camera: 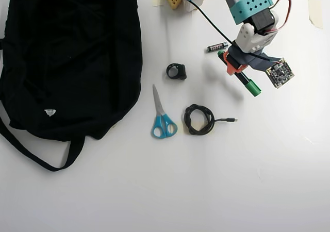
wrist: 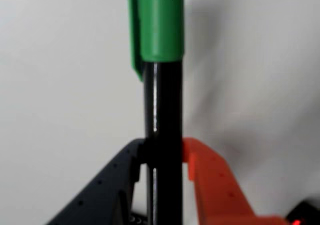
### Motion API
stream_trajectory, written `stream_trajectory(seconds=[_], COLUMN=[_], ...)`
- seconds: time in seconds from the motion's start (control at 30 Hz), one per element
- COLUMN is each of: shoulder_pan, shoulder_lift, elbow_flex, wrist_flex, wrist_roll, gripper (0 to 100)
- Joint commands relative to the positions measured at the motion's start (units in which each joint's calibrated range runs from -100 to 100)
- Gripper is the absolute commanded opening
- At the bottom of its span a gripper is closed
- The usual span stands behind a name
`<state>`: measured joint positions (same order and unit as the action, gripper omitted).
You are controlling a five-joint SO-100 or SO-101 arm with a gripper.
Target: Put the green marker into the black bag
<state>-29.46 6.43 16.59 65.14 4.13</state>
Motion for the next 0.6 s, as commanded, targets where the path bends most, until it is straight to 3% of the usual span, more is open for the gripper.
stream_trajectory(seconds=[0.0,0.57], shoulder_pan=[0.7,4.0], shoulder_lift=[-2.0,-17.1], elbow_flex=[-4.5,-4.6], wrist_flex=[2.7,15.3], wrist_roll=[-0.2,-1.4], gripper=[2,2])
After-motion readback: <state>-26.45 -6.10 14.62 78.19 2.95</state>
